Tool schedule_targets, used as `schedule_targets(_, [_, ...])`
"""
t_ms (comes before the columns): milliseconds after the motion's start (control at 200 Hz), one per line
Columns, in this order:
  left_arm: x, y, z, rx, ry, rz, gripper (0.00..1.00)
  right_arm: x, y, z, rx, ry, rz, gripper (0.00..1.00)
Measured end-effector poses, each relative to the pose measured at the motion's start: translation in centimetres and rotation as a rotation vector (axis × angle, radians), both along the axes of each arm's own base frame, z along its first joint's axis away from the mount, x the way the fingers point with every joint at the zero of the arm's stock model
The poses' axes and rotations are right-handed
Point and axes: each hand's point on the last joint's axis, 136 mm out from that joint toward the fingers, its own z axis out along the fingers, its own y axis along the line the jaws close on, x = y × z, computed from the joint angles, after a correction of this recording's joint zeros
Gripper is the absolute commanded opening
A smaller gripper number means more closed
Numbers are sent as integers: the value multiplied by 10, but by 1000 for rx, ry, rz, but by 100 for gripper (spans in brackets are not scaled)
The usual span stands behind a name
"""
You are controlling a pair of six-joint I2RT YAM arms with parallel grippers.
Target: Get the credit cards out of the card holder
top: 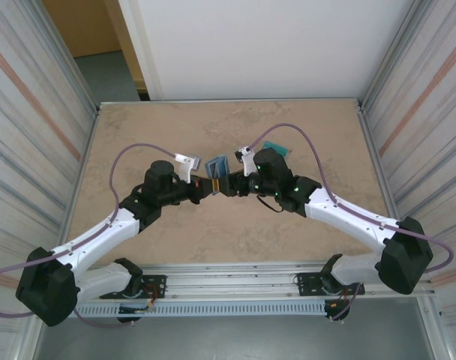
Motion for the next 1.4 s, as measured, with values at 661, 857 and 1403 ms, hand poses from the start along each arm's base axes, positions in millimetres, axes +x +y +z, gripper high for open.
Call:
schedule_targets(661, [-5, -1, 9, -20, -15, -20, 0, 1, -10, 8, 19, -29, -27, 34])
schedule_targets(857, [-9, 0, 17, -37, -33, -29, 0, 3, -15, 12, 23, -43, -51, 47])
schedule_targets(1403, [-12, 2, 27, -52, -54, -25, 0, 10, -33, 19, 14, -78, -128, 42])
